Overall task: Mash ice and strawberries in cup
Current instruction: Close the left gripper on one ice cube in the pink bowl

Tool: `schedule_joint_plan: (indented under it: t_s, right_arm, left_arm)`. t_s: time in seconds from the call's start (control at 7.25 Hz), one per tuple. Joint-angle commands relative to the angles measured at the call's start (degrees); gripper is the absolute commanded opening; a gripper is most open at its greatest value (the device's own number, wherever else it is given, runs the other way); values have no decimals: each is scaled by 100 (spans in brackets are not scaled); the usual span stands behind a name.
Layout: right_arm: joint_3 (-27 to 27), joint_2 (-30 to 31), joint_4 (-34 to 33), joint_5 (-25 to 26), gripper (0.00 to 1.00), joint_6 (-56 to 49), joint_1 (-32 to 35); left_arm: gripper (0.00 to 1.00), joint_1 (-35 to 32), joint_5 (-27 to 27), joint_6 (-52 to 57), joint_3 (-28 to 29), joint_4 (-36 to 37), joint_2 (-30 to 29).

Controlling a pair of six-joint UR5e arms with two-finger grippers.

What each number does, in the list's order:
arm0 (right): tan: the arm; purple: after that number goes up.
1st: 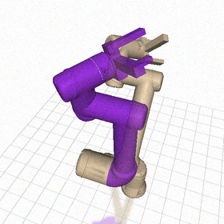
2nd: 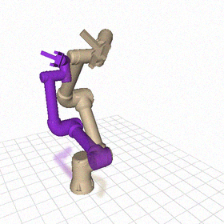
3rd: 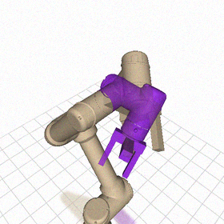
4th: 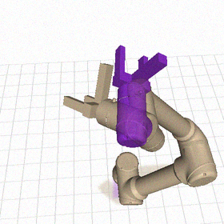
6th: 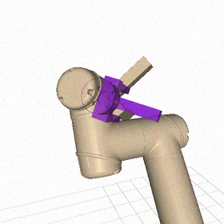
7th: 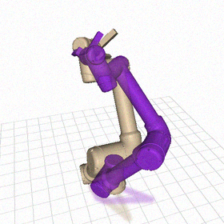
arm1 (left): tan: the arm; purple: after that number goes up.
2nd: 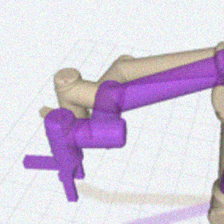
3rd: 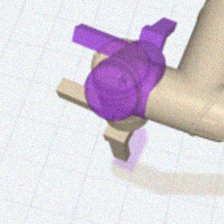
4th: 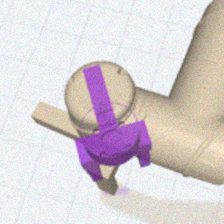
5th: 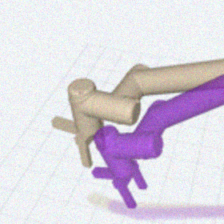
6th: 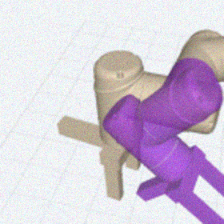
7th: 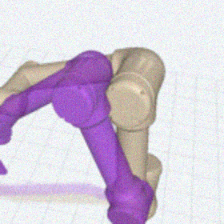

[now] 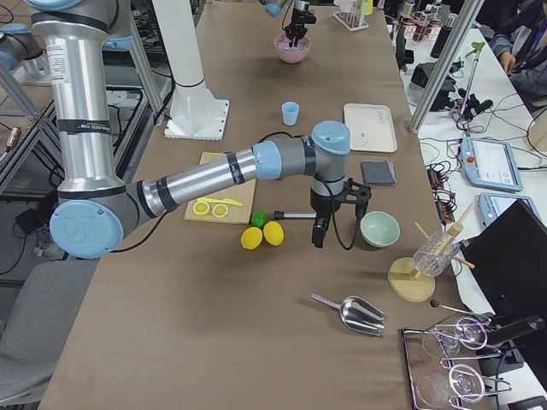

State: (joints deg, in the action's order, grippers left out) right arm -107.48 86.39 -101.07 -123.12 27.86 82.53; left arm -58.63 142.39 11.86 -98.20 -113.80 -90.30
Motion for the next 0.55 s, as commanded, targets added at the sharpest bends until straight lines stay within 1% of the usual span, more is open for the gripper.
schedule_joint_plan:
  t_s: [0.0, 0.28, 0.41]
  right_arm:
    - [7, 0, 0, -10, 100, 17, 0]
    - [-10, -9, 0, -27, 100, 166, 0]
    - [-1, -17, 0, -27, 100, 184, 0]
  left_arm:
    - [0, -297, 69, 53, -14, 401, -294]
    - [0, -534, 480, 44, -6, 412, -382]
    - [0, -562, 534, 1, -14, 420, -444]
